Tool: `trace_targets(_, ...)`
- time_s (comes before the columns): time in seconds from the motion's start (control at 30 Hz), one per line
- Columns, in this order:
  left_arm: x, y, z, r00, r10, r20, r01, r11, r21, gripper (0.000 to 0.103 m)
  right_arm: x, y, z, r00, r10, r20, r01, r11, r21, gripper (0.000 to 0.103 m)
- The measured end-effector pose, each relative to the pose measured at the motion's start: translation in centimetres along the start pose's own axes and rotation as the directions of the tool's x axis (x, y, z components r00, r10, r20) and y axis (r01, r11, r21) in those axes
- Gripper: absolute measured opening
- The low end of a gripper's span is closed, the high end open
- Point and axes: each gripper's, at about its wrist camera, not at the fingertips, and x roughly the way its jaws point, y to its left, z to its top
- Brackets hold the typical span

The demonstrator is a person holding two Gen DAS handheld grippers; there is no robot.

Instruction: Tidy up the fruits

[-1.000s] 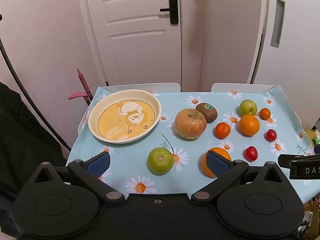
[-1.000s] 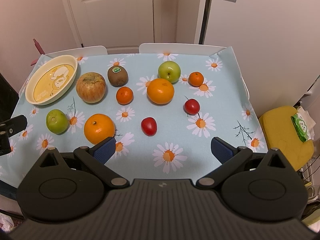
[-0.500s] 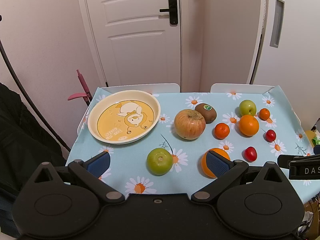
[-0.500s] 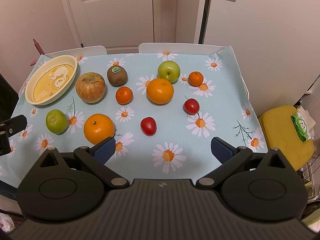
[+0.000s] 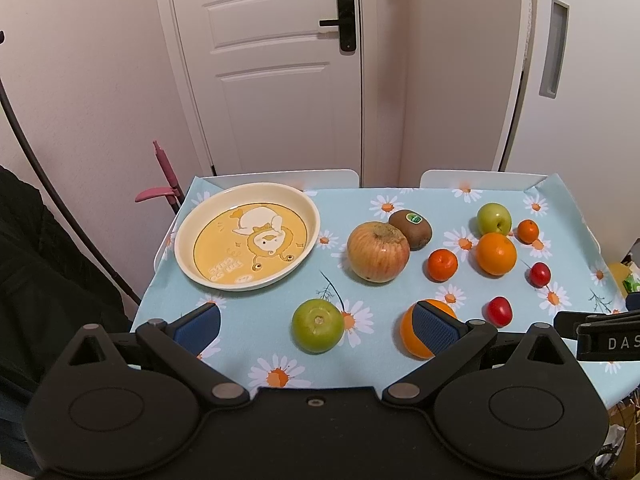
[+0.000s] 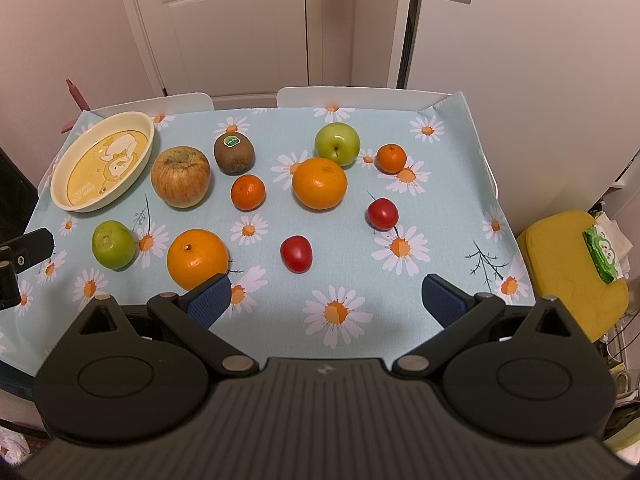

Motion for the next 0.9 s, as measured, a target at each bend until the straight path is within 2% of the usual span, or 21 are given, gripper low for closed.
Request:
trace_targets(0.67,-0.29,-0.28,0.33,1.000,0.012,0.000,-0.012,1.000,-0.006,0.103,-0.07,-0.65,0.61,1.000,0.028,-0.009,-0.028,1.000,-0.012,0.103)
trace_targets(0.9,-0.50,-0.81,0.11,0.999,0.041,0.018,-0.041,0.999,-0.021,0.103,0.54,-0.63,0.85,0.995,0.096,-0.010,-0.096,0.993,-0.071,0.103)
